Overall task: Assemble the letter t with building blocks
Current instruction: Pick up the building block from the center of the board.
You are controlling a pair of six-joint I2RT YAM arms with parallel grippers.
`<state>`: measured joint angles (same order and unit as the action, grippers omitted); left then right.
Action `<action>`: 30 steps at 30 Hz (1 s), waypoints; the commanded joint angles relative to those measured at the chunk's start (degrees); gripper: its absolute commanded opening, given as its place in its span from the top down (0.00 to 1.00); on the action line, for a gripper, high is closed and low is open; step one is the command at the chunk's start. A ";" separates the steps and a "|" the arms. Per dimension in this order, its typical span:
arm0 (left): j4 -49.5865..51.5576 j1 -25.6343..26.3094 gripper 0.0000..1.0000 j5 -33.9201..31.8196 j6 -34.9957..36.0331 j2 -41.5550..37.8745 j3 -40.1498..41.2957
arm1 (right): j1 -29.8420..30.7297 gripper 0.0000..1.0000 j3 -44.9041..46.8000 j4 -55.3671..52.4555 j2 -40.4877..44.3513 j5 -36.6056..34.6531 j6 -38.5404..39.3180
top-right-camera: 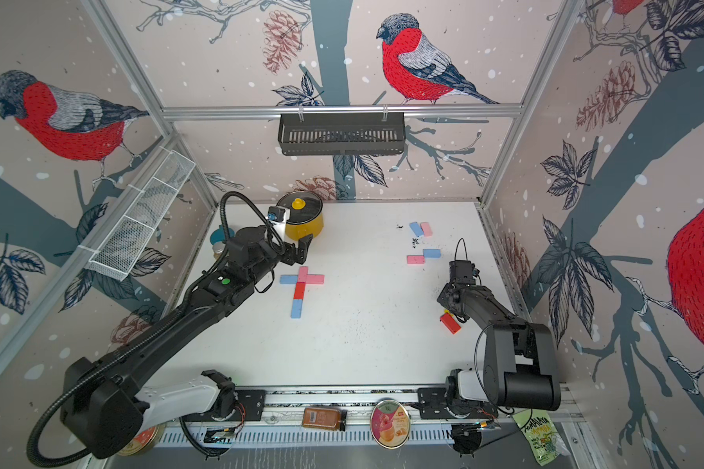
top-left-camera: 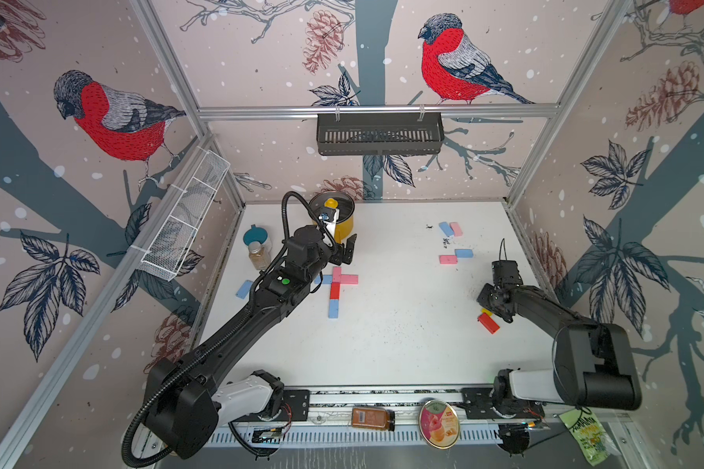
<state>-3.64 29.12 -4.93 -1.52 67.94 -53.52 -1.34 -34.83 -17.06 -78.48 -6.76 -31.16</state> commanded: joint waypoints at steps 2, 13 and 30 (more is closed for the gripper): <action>-0.72 0.13 0.03 -1.23 0.46 -0.01 -0.36 | 3.02 0.95 -1.08 0.84 -0.17 0.44 3.36; -0.42 0.09 0.03 -1.52 0.46 -0.12 -0.54 | 4.77 0.93 -2.70 -1.03 -0.41 0.73 4.22; -1.28 0.04 0.03 -9.38 -2.35 -2.72 0.25 | 18.27 0.91 -6.89 5.45 10.59 11.48 20.82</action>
<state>-3.38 29.19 -9.69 -2.79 66.02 -53.47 15.42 -40.93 -15.70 -70.00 0.38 -16.14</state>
